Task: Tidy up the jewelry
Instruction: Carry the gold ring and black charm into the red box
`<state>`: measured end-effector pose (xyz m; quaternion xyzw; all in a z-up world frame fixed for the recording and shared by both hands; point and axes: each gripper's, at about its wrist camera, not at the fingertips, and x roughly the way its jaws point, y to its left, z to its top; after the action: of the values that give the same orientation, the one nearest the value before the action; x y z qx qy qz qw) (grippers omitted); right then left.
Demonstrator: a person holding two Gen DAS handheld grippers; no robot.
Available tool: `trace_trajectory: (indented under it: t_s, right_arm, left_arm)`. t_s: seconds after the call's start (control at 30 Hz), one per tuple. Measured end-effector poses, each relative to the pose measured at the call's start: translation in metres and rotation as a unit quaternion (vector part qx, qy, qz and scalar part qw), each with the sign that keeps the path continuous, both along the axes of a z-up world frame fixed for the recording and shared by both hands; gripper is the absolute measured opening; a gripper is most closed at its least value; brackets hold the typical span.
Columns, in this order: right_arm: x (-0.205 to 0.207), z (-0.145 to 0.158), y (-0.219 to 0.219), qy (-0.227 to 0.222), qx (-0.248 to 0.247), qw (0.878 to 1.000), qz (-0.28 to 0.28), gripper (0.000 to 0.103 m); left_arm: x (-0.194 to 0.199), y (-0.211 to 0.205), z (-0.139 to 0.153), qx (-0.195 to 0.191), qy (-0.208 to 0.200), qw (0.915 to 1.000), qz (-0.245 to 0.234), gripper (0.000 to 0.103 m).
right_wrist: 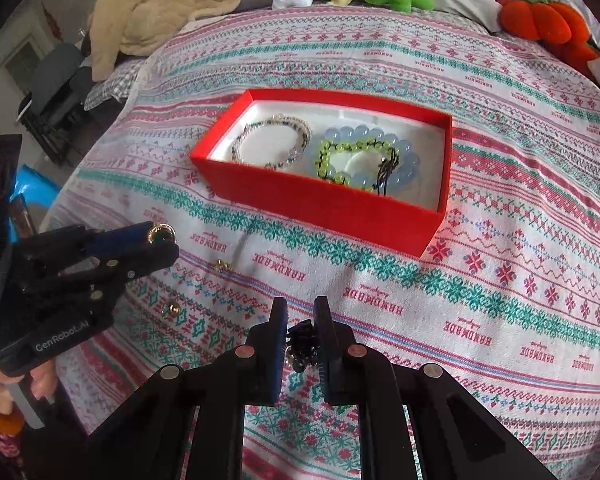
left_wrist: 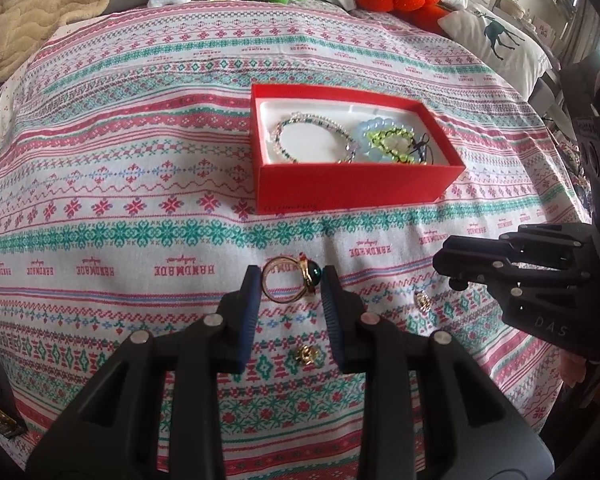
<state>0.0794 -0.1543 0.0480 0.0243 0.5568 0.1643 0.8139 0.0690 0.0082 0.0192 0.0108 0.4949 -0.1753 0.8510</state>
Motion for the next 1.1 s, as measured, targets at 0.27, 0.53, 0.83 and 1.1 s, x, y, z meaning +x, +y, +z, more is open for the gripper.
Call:
trace_trajectory:
  t_s: [0.27,0.53,0.83,1.1]
  right_arm:
    - [0.004,0.021,-0.009,-0.021,0.014,1.000,-0.017,0.014]
    - [0.020,0.034,-0.019,-0.038,0.024,0.998,-0.047,0.014]
    - [0.040,0.042,-0.036,-0.051,0.046,0.994,-0.082,0.014]
    - [0.060,0.034,-0.048,-0.059,0.066,0.991,-0.101,0.014]
  left_arm:
    - [0.008,-0.012,0.015,-0.005,-0.019,0.9998,0.005,0.032]
    - [0.019,-0.024,0.025,-0.009,-0.037,0.9992,0.013,0.032]
    - [0.036,-0.038,0.029,-0.018,-0.048,0.9983,0.026,0.032]
    - [0.056,-0.045,0.022,-0.021,-0.067,0.9971,0.030,0.032]
